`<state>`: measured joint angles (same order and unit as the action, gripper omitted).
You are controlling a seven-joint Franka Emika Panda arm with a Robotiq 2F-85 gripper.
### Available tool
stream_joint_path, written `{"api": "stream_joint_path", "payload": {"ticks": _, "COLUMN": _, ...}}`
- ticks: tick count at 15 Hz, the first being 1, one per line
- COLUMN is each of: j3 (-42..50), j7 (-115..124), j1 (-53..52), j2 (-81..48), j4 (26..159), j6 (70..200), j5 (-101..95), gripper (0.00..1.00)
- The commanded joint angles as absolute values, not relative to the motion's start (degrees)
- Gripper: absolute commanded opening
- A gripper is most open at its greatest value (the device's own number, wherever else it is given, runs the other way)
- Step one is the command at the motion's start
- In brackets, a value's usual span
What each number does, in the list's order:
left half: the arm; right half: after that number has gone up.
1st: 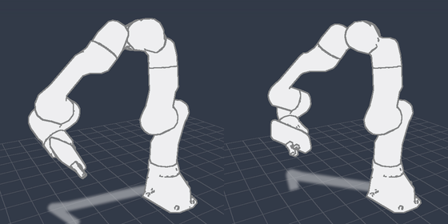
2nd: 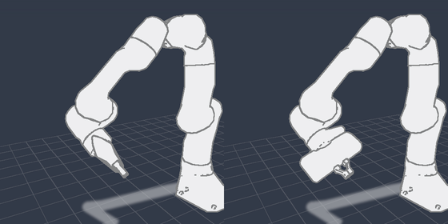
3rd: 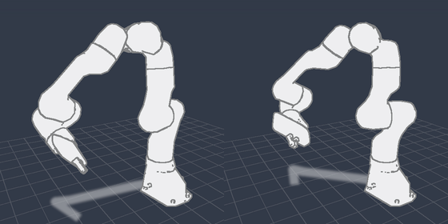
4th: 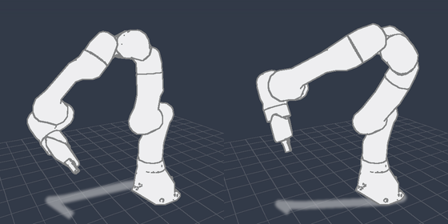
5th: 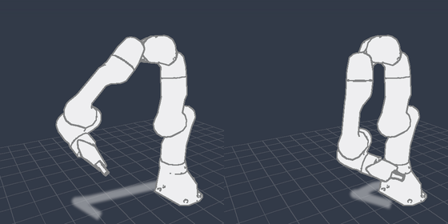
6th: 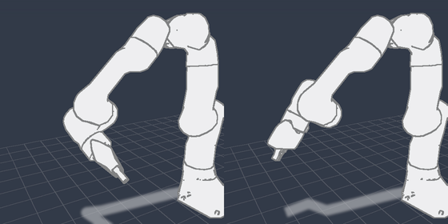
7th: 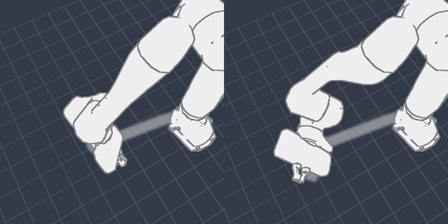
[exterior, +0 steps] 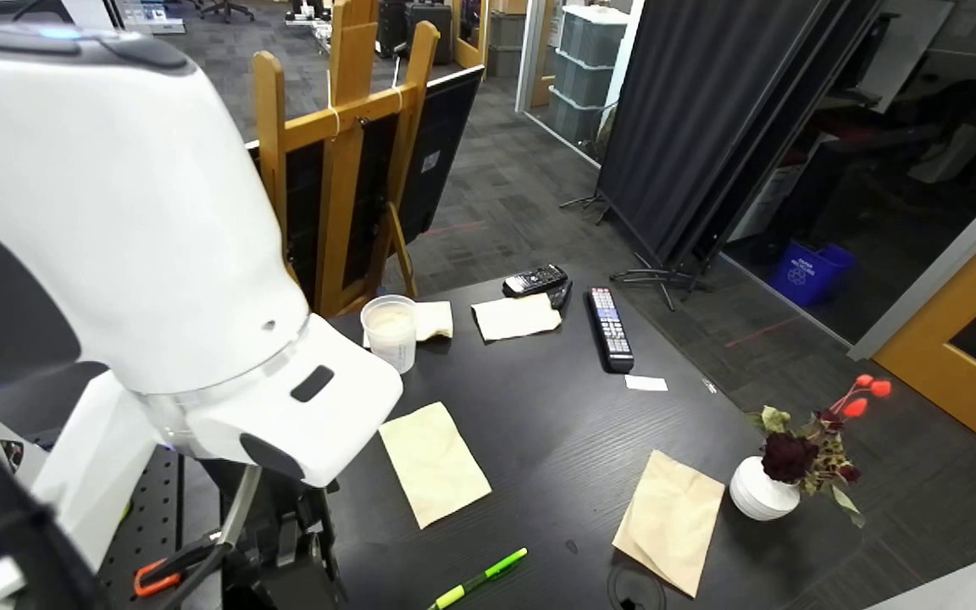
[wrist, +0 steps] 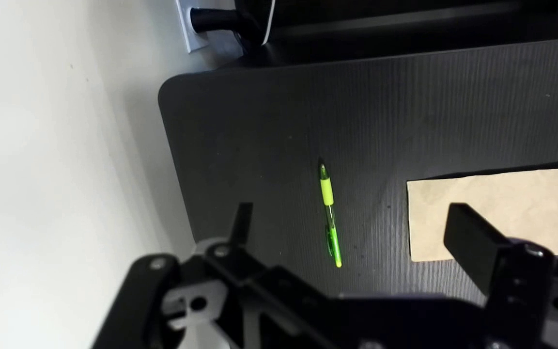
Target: Put the pen in the cup
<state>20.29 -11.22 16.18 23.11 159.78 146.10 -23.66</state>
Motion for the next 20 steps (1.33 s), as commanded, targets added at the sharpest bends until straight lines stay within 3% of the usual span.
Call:
{"api": "stream_joint_path", "payload": {"ticks": 1, "j3": 18.42, "j7": -12.14, "j1": 17.93, "j2": 23.4, "j4": 159.78, "j6": 146.13, "j5": -22.39, "gripper": 1.0}}
{"api": "stream_joint_path", "payload": {"ticks": 6, "j3": 19.29, "j7": -12.82, "j1": 17.32, "j2": 21.91, "j4": 159.77, "j6": 148.69, "j5": -20.69, "gripper": 1.0}}
{"api": "stream_joint_path", "payload": {"ticks": 20, "j3": 20.55, "j7": -32.46, "j1": 11.46, "j2": -2.4, "j4": 155.34, "j6": 164.64, "j5": 4.16, "gripper": 1.0}}
